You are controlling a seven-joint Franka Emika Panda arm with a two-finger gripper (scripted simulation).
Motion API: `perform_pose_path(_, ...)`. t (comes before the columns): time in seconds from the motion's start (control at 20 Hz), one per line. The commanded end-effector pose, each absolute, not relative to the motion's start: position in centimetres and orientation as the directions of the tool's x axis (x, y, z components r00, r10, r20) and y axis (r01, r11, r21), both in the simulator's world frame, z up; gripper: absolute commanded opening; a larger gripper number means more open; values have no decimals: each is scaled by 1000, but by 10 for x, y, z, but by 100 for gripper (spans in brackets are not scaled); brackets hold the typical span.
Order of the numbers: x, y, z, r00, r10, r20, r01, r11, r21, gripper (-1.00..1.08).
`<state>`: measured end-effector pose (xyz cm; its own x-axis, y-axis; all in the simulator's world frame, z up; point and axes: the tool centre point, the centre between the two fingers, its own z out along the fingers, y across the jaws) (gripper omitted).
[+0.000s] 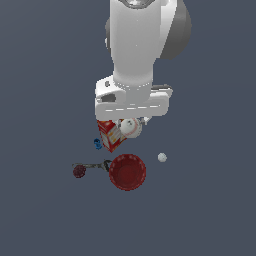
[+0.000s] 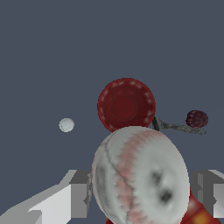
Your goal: Pick up a designated object from a clutter of objects.
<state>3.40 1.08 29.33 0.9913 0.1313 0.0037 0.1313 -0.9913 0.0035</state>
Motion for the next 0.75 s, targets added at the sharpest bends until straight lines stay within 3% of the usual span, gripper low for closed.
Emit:
perform_pose_path(0.0,28,23,315,991,131,4,131,-991,4,-100)
perform_pose_path(0.7,20,52,362,991,130,0,130,-991,0,-100)
